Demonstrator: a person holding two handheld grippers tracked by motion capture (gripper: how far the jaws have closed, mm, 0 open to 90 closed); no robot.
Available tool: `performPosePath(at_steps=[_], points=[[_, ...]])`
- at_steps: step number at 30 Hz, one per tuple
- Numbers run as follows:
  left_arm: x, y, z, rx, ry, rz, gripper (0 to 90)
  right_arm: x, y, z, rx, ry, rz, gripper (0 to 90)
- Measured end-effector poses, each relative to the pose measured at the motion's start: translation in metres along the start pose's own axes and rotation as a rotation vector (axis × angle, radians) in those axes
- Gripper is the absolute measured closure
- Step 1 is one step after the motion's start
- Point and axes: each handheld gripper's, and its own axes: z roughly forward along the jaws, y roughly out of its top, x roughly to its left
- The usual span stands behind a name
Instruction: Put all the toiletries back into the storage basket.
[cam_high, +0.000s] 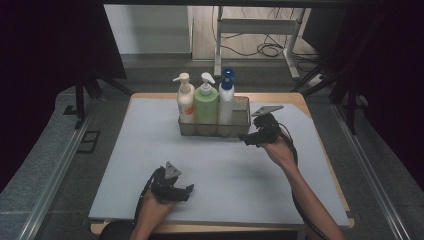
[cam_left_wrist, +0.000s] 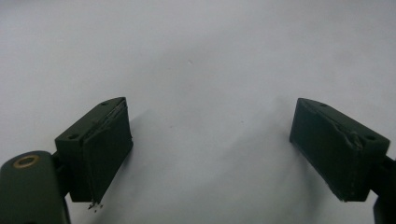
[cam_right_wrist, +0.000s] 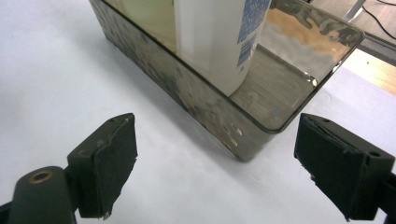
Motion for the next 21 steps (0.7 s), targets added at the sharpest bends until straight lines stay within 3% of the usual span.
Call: performPosePath(at_steps=[21], points=[[0.0,0.0,0.0,-0.001,0.001,0.001,12.2,0.004,-0.029,-0.025,0.005,-0.003,-0.042,2.3]])
